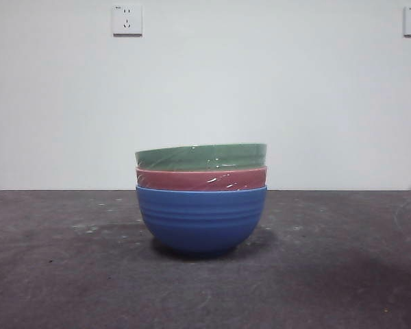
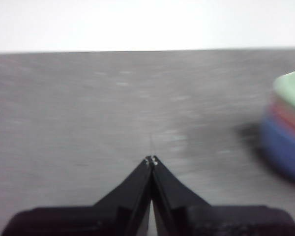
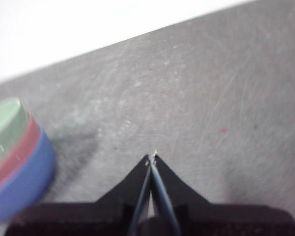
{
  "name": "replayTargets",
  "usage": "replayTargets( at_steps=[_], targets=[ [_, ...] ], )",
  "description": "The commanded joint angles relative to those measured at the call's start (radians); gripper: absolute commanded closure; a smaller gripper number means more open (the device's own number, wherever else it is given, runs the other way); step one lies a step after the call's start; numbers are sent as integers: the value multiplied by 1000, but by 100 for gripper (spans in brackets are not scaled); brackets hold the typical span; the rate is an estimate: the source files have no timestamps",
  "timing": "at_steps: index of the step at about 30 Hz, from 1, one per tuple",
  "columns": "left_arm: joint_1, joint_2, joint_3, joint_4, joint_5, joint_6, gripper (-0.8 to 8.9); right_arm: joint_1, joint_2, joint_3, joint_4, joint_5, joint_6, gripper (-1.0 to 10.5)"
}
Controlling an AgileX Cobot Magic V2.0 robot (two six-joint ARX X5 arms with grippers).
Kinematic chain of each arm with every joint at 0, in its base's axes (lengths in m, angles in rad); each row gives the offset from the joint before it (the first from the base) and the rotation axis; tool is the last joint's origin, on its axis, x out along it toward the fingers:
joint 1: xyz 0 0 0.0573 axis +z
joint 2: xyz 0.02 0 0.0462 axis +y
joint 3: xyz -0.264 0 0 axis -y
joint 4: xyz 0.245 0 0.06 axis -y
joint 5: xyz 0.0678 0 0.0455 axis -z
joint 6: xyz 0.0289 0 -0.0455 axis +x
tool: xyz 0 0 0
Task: Pick up the green bowl on the top,put the green bowl on the left,pick up the red bowl in the middle,put the red bowl on the right
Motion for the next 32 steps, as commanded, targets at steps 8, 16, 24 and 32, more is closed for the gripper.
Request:
replayTargets(
  at_steps=[8, 16, 24, 32],
  targets=[
    [1, -2, -10, 34, 238, -324, 819, 2, 1, -2, 5, -38, 160, 958],
    [2, 53, 145, -107, 206, -366, 820, 1, 85, 134, -27, -54, 159, 958],
    [2, 253, 350, -127, 205, -335, 820, 2, 310, 384, -74, -58, 43, 958],
    [1, 484, 544, -146, 253, -164, 820, 1, 563, 649, -185, -185, -151, 947]
  ],
)
